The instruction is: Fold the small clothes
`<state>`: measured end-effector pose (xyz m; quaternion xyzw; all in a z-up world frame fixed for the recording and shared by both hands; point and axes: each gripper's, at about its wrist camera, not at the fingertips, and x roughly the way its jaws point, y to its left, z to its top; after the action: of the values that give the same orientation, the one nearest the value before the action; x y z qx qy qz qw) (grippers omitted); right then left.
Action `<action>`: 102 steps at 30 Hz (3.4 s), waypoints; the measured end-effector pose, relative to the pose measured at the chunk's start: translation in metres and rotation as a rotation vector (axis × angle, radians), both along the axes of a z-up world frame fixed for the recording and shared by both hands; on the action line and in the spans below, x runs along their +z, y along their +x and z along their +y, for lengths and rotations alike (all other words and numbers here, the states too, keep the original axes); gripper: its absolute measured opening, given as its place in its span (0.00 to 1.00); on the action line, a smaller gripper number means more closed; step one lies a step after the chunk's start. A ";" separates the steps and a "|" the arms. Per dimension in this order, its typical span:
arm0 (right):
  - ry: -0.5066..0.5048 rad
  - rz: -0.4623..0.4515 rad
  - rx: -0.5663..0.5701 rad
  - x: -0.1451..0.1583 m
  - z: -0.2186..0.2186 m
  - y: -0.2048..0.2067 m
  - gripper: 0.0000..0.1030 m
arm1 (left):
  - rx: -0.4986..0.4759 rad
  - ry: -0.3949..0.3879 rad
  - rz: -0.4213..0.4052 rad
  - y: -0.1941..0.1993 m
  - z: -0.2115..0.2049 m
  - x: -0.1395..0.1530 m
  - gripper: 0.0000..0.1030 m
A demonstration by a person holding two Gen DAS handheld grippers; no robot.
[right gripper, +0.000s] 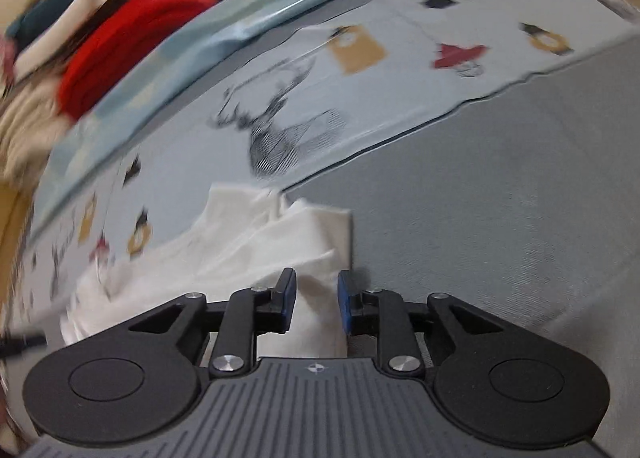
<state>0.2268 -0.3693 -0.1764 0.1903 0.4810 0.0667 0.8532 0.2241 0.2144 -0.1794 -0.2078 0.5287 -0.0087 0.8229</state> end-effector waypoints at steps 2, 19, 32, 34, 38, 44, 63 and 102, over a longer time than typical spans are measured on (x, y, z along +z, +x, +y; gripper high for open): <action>-0.030 -0.006 0.024 -0.003 0.009 0.001 0.24 | 0.017 -0.015 0.022 0.002 -0.001 -0.013 0.30; -0.081 -0.249 -0.033 0.035 0.016 -0.002 0.02 | 0.020 0.142 -0.212 0.000 -0.024 0.023 0.04; -0.203 -0.352 -0.218 0.038 0.040 0.035 0.02 | 0.159 0.228 -0.339 0.019 -0.029 0.024 0.06; -0.221 -0.358 -0.244 0.039 0.045 0.041 0.02 | 0.185 0.218 -0.310 0.024 -0.026 0.025 0.10; -0.227 -0.203 -0.255 0.023 0.049 0.052 0.11 | 0.147 0.209 -0.198 0.030 -0.023 0.022 0.12; -0.177 -0.033 -0.094 0.018 0.045 0.038 0.15 | 0.029 0.067 0.009 0.016 -0.008 0.016 0.23; -0.203 0.225 0.177 0.009 0.046 -0.062 0.08 | -0.226 0.135 0.191 -0.066 -0.036 0.001 0.03; -0.338 0.034 -0.050 0.034 0.014 -0.042 0.32 | -0.066 0.108 0.128 -0.029 -0.029 -0.028 0.42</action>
<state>0.1850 -0.3557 -0.1423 0.0571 0.4948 -0.0396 0.8662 0.1948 0.1854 -0.2074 -0.1455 0.5864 0.0059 0.7968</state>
